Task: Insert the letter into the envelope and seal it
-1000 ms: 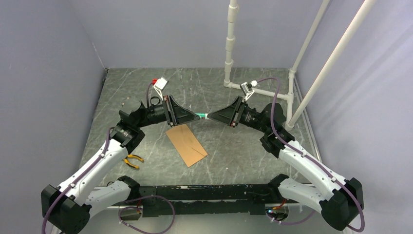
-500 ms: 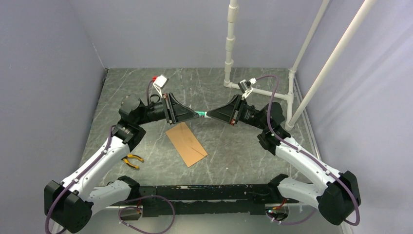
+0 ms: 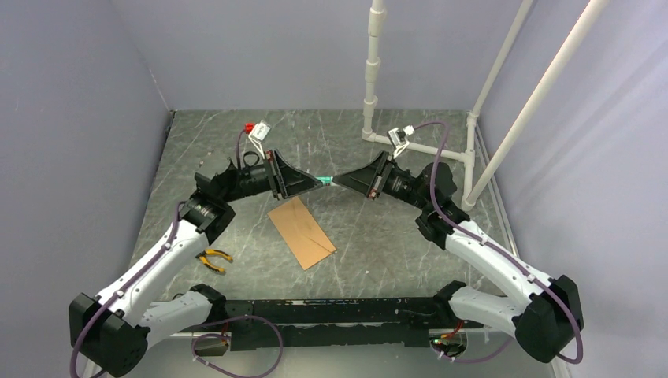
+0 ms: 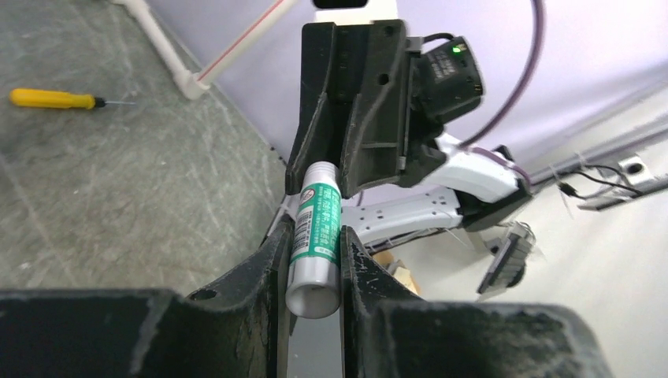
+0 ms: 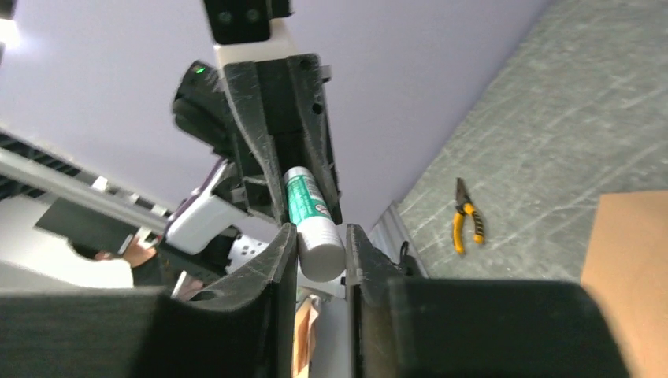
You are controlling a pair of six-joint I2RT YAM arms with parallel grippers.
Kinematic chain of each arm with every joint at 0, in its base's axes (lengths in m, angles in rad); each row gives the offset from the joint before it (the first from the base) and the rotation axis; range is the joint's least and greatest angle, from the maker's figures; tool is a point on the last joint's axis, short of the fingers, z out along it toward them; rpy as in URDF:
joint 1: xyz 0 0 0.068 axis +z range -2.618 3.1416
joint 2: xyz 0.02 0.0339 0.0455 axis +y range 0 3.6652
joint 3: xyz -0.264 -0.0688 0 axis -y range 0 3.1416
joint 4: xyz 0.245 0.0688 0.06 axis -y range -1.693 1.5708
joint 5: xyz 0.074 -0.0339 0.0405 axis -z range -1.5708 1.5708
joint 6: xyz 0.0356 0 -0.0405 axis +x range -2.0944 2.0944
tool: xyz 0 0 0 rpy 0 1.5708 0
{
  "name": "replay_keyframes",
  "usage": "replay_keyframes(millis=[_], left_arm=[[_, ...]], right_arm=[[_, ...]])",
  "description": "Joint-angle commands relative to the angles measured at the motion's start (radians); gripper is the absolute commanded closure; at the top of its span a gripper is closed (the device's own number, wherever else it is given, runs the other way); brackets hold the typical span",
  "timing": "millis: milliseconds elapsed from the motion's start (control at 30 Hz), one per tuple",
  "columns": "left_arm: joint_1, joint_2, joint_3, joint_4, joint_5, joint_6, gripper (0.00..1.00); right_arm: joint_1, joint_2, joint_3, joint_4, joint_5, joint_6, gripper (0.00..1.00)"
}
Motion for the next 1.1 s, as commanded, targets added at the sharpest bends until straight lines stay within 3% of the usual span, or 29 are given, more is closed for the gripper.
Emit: replay_keyframes(millis=[0,33,100,200,367,467,667,833,1067], left_arm=[[-0.077,-0.002,0.043,-0.207,-0.112,0.128,0.97],[-0.072,-0.008,0.042,-0.216,-0.126,0.129,0.97],[-0.066,-0.005,0.038,-0.22,-0.125,0.128,0.98],[-0.064,0.029,0.041,-0.274,-0.123,0.133,0.98],[-0.065,0.143,0.054,-0.374,-0.116,0.139,0.98],[-0.065,0.278,0.091,-0.382,-0.058,0.118,0.97],[-0.098,0.715,0.228,-0.113,0.088,-0.127,0.98],[-0.137,0.952,0.396,-0.116,0.027,-0.178,0.98],[-0.17,1.215,0.517,0.053,-0.01,-0.393,0.91]], right_arm=[[0.068,-0.025,0.077,-0.324,0.096,-0.179,0.66],[0.058,-0.041,0.076,-0.39,0.14,-0.208,0.5],[0.032,-0.072,0.078,-0.522,0.229,-0.261,0.3],[-0.012,-0.11,0.101,-0.701,0.331,-0.32,0.2],[-0.031,-0.159,0.159,-0.978,0.658,-0.378,0.18],[-0.032,-0.179,0.16,-1.043,0.754,-0.39,0.19],[-0.034,-0.225,0.103,-1.019,0.785,-0.384,0.21],[-0.034,-0.252,0.074,-1.008,0.781,-0.377,0.21],[-0.035,-0.253,0.073,-1.015,0.757,-0.385,0.21]])
